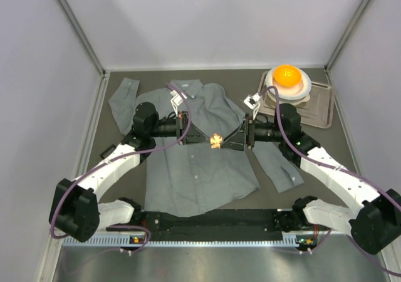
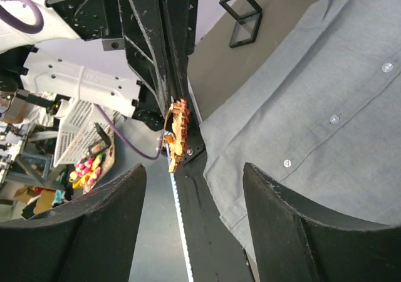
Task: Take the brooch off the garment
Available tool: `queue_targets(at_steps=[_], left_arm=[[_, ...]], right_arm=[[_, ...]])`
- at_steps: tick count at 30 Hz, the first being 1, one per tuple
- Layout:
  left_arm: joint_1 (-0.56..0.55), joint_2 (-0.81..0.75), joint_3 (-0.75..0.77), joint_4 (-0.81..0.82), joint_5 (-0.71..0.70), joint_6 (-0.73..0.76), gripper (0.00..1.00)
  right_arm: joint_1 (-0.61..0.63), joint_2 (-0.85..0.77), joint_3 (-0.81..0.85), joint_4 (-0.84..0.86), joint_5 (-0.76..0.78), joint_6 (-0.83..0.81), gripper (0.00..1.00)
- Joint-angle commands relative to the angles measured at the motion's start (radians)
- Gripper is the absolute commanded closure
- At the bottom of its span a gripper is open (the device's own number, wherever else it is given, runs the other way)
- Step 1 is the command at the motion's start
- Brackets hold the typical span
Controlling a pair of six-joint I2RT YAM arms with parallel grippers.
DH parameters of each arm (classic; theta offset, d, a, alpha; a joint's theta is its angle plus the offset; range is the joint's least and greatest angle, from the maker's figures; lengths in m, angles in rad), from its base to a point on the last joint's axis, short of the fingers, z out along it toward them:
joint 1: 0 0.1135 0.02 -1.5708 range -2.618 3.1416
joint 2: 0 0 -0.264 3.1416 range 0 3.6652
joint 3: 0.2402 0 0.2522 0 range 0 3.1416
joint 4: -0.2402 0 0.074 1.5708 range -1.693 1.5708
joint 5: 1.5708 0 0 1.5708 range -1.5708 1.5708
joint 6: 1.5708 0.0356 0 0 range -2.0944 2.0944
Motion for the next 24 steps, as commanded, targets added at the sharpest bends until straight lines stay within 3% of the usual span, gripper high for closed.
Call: queue_targets(at_steps=[1,8,24], left_arm=[[-0.006,-0.001,-0.009,0.074,0.039,-0.01,1.0],[-0.012,0.003,-0.02,0.081,0.034,-0.01,1.0],[-0.016,0.006,-0.021,0.101,0.028,-0.025,1.0]], right_arm=[[0.017,0.007,0.035,0.084,0.0,0.029,0.39],[0.031,0.061,0.05,0.131,0.009,0.049,0.53],[0.047,0.021,0.055,0.084,0.058,0.041,0.43]])
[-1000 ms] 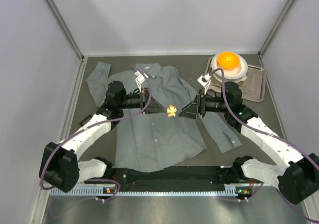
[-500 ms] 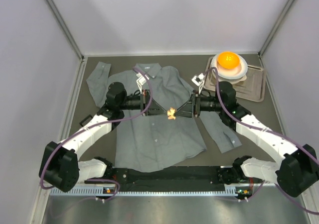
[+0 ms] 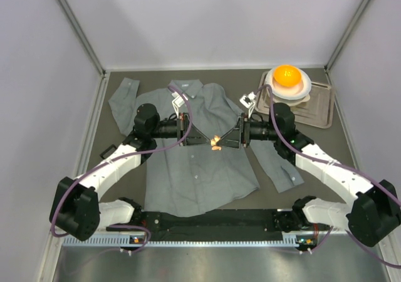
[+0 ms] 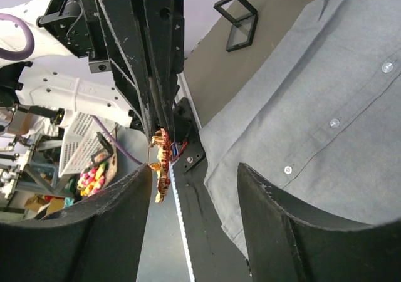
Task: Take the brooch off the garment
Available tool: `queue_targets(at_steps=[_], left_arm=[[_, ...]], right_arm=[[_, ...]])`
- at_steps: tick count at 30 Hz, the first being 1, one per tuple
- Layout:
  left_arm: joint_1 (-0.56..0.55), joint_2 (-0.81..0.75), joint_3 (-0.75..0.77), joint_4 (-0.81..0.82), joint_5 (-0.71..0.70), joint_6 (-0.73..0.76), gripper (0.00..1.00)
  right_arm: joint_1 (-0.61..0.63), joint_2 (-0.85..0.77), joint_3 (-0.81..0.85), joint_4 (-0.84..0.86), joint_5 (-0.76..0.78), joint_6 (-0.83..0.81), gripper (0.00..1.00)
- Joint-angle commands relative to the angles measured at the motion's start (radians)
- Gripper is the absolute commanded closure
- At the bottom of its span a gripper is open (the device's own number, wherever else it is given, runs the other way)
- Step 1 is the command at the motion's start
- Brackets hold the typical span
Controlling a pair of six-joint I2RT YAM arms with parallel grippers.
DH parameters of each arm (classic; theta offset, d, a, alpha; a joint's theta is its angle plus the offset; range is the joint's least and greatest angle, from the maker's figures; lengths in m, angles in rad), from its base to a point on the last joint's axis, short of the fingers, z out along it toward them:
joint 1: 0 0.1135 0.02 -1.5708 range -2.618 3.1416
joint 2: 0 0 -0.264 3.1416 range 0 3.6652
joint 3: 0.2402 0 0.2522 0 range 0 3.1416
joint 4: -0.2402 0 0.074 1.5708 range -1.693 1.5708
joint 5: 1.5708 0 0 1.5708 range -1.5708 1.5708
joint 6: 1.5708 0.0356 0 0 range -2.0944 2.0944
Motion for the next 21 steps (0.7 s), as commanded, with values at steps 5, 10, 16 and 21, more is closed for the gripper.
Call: queue_targets(at_steps=[5,10,16,21], left_arm=[[-0.004,-0.009,-0.001,0.069,0.024,-0.007,1.0],[-0.006,-0.004,0.002,0.067,0.021,-0.007,1.0],[-0.004,-0.003,0.002,0.065,0.024,-0.005,1.0],[-0.006,-0.009,0.002,0.065,0.029,-0.004,1.0]], right_arm=[[0.018,-0.053,0.051,0.05,0.012,0.014,0.43],[0.026,-0.036,0.064,0.066,0.008,0.023,0.48],[0.045,-0.016,0.073,0.077,0.015,0.02,0.55],[0.045,-0.001,0.07,0.078,0.018,0.015,0.66]])
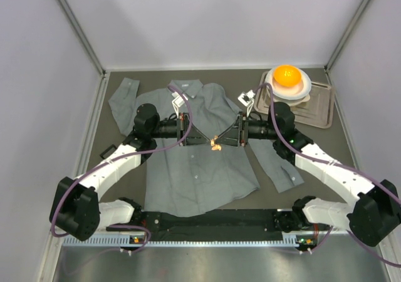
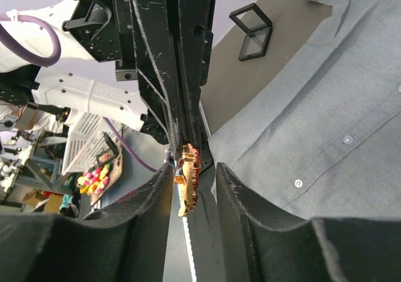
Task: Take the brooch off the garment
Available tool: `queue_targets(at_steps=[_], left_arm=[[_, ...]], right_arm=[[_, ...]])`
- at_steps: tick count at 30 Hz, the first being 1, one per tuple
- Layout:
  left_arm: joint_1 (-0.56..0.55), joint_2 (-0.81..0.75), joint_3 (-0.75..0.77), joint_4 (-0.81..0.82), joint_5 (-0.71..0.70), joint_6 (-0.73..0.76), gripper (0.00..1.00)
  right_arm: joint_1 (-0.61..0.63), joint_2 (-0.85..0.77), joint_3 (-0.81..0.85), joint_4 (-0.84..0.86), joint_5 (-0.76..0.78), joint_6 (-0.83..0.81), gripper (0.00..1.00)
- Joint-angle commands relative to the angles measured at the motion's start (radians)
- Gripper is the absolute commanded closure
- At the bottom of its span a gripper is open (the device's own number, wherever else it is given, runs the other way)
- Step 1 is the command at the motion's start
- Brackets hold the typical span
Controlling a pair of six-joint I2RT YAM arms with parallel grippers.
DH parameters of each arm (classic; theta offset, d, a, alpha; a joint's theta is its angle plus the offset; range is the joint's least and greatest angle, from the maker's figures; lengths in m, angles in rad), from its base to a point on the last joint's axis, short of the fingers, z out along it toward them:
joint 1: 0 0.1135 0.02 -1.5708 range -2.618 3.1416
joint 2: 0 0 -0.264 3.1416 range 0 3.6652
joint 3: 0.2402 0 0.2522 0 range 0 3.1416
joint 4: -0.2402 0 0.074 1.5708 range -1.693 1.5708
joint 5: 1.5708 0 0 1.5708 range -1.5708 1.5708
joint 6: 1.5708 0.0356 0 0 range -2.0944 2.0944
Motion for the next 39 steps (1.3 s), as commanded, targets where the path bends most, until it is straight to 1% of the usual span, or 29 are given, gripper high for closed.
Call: queue_targets(at_steps=[1,12,13,17,21,24,26,27,29,30,33,35,36,38,39], left_arm=[[-0.004,-0.009,0.002,0.059,0.023,0.004,1.0],[-0.005,-0.009,0.002,0.082,0.025,-0.022,1.0],[-0.005,-0.009,0.002,0.092,0.023,-0.027,1.0],[-0.004,-0.007,-0.001,0.108,0.023,-0.046,1.0],[-0.005,-0.009,-0.001,0.108,0.023,-0.047,1.0],[-0.004,-0.004,-0.002,0.105,0.019,-0.047,1.0],[-0.005,0.001,-0.002,0.103,0.016,-0.045,1.0],[-0.005,0.002,-0.002,0.102,0.014,-0.045,1.0],[-0.005,0.004,0.001,0.091,0.006,-0.04,1.0],[-0.004,0.005,0.002,0.074,-0.003,-0.039,1.0],[-0.005,0.008,0.013,0.024,-0.026,-0.027,1.0],[-0.005,0.01,0.021,0.003,-0.03,-0.017,1.0],[-0.005,0.008,0.022,-0.004,-0.029,-0.016,1.0],[-0.005,0.004,0.027,-0.042,-0.041,0.002,1.0],[-0.002,-0.004,0.031,-0.064,-0.046,0.012,1.0]], right_arm=[[0.013,0.012,0.041,0.048,0.007,-0.002,0.69],[0.016,0.025,0.035,0.063,0.02,-0.001,0.79],[0.021,0.026,0.034,0.061,0.027,-0.004,0.81],[0.033,0.035,0.034,0.064,0.04,-0.006,0.83],[0.041,0.043,0.031,0.089,0.059,0.011,0.89],[0.042,0.043,0.027,0.11,0.064,0.034,0.89],[0.041,0.043,0.023,0.133,0.055,0.056,0.86],[0.042,0.042,0.018,0.143,0.047,0.063,0.81],[0.041,0.035,0.014,0.149,0.043,0.077,0.77],[0.042,0.029,0.014,0.149,0.043,0.08,0.72],[0.041,0.02,0.009,0.137,0.047,0.08,0.67],[0.041,0.012,0.015,0.109,0.056,0.067,0.64],[0.042,0.009,0.017,0.095,0.061,0.059,0.59],[0.042,-0.001,0.027,0.063,0.076,0.03,0.54],[0.042,-0.006,0.03,0.02,0.084,0.019,0.49]])
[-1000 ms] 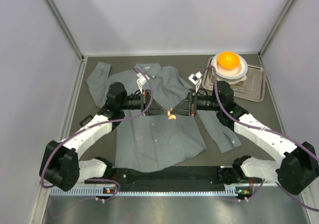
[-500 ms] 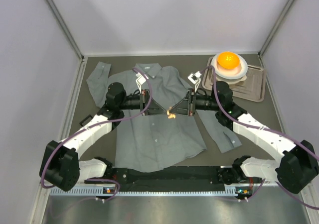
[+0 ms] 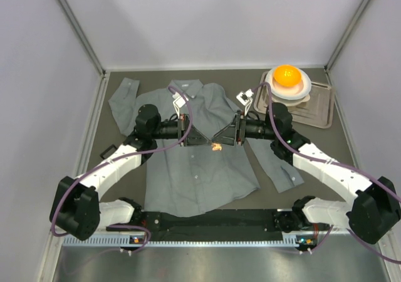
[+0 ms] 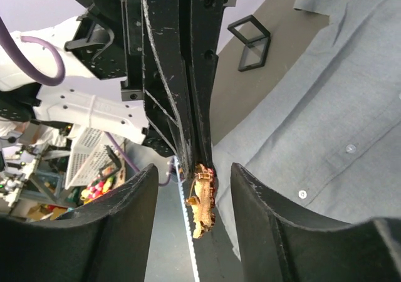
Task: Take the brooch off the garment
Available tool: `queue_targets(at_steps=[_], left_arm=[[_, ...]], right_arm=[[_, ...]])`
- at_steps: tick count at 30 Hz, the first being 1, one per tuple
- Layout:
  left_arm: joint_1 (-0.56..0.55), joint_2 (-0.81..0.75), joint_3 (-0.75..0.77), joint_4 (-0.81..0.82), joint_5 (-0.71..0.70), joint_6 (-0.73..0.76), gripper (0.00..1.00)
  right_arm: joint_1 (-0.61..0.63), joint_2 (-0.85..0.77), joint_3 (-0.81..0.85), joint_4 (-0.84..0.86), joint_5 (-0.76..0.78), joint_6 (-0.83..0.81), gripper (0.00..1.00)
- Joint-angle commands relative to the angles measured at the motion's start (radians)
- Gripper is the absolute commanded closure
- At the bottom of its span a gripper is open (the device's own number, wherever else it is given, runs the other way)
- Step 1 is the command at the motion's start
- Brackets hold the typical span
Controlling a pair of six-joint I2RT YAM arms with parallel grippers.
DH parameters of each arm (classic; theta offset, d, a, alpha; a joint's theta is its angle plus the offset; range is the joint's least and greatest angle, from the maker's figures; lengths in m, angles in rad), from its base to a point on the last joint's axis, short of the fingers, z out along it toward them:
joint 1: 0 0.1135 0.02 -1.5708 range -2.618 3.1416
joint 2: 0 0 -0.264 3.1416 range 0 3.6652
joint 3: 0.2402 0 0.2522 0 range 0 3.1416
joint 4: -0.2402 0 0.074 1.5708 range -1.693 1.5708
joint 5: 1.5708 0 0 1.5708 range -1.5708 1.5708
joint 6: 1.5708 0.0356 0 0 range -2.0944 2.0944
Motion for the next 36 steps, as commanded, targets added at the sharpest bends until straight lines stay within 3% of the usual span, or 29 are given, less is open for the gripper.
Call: queue_targets(at_steps=[1,4,9,13,16,19,22,25,30,36], left_arm=[[0.001,-0.014,0.042,-0.096,-0.03,0.056,1.0],[0.005,-0.04,0.061,-0.202,-0.054,0.105,1.0],[0.051,-0.091,0.093,-0.558,-0.201,0.188,1.0],[0.123,-0.109,0.085,-0.775,-0.292,0.149,1.0],[0.166,-0.146,0.058,-0.844,-0.317,0.051,1.0],[0.186,-0.195,0.082,-0.98,-0.41,0.011,1.0],[0.186,-0.242,0.128,-1.078,-0.496,-0.021,1.0],[0.186,-0.278,0.144,-1.134,-0.527,-0.116,1.0],[0.188,-0.322,0.116,-1.109,-0.464,-0.213,1.0],[0.186,-0.371,0.121,-1.108,-0.452,-0.277,1.0]], right_arm=[[0.015,-0.044,0.045,-0.091,0.065,-0.065,0.47],[0.014,-0.088,0.063,-0.243,0.16,-0.155,0.36],[0.015,-0.142,0.053,-0.37,0.26,-0.296,0.16],[0.061,-0.13,0.028,-0.421,0.379,-0.385,0.14],[0.219,-0.116,0.019,-0.404,0.573,-0.506,0.13],[0.364,-0.108,0.002,-0.332,0.755,-0.635,0.13],[0.464,-0.108,-0.038,-0.178,0.827,-0.759,0.14],[0.523,-0.095,-0.091,0.013,0.843,-0.902,0.17],[0.623,-0.044,-0.168,0.309,0.857,-1.132,0.26],[0.647,0.03,-0.167,0.423,0.857,-1.218,0.39]])
